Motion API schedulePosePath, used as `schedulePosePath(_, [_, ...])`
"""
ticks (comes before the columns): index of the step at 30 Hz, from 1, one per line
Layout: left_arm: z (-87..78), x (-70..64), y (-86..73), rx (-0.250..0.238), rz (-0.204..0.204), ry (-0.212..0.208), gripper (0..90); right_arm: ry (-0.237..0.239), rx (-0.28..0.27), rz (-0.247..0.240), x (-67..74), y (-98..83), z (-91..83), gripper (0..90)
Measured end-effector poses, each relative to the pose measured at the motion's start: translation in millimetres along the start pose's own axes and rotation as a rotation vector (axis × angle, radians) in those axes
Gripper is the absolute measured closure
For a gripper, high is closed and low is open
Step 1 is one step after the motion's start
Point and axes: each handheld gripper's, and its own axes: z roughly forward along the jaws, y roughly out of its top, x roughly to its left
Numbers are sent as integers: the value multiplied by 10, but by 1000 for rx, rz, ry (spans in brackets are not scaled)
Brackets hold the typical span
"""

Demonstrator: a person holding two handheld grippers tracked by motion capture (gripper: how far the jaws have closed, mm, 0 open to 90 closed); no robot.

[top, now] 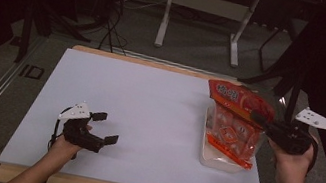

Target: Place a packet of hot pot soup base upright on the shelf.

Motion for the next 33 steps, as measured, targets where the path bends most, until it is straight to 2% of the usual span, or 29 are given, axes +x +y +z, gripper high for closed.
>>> schedulePosePath(13, [4,28,-20,3,-5,7,8,15,-11,74,-124,-248,118,900])
schedulePosePath(16, [10,25,-24,3,-8,7,8,20,2,104,-165,-366,166,900])
schedulePosePath(19, [11,33,-28,2,-9,7,8,23,-13,129,-200,-435,147,900])
schedulePosePath(28, [24,37,-46,5,-17,1,8,-27,21,117,-260,-588,81,900])
schedulePosePath(31, [24,37,-45,5,-16,2,8,-5,19,136,-271,-659,89,900])
schedulePosePath(33, [25,39,-48,6,-18,0,9,-7,17,133,-258,-686,80,900])
